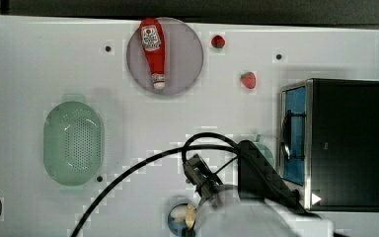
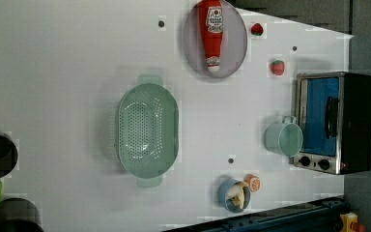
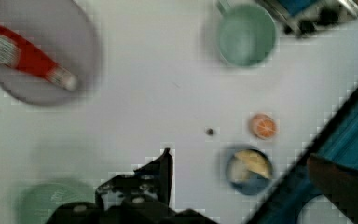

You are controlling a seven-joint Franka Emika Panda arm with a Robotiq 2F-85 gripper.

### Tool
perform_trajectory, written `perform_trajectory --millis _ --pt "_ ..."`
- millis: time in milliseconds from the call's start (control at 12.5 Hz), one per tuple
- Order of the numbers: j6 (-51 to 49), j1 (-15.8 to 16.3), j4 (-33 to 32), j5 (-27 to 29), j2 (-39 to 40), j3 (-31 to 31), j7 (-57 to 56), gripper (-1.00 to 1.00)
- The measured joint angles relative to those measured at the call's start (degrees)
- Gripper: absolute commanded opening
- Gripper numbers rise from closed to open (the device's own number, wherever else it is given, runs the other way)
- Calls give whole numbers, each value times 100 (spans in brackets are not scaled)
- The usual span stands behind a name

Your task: Drag strainer left to right.

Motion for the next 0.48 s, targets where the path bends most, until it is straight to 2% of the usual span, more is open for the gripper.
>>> perform_trajectory --millis 160,480 --pt "202 19 364 93 48 330 107 100" --pt "691 218 257 129 1119 1886 1183 100"
